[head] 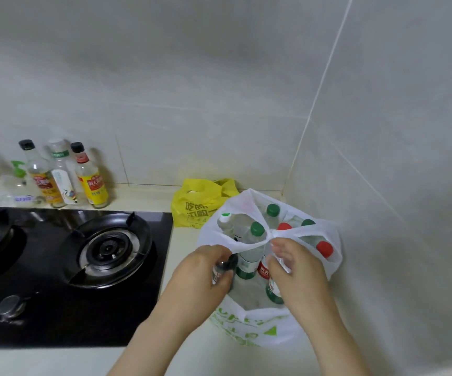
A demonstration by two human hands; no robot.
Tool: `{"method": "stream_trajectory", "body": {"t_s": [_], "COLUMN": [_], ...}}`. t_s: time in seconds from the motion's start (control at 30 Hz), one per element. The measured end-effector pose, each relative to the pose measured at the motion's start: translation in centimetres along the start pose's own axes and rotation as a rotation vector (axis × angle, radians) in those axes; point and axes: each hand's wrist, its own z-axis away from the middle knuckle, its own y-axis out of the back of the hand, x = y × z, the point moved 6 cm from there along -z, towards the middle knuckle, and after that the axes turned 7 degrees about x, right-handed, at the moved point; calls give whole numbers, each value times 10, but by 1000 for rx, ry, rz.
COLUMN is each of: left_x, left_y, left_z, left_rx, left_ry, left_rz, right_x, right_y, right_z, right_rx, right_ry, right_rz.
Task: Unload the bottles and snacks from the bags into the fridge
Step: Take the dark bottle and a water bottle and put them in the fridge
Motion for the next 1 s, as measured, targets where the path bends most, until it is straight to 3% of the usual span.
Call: {"method": "stream_trajectory", "body": {"t_s": [0.23, 0.43, 0.57, 0.73, 1.0], "left_x": [-4, -13, -22, -69, -109], "left_y": [-51, -58, -51, -28, -25], "left_z": [-20, -31, -45, -61, -65], "left_rx": [-119, -150, -48, 93, 60], "left_ry": [84, 44, 18, 112, 202], "left_rz": [-93, -82, -21, -28, 24], "right_x": [24, 30, 32, 28, 28], "right_y": [-17, -24, -32, -41, -64], "right_z": [-34, -47, -52, -61, -79], "right_rx": [-91, -125, -135, -81, -71], "right_ry": [20, 74, 56, 57, 48], "right_rz": [40, 109, 141, 131, 218]}}
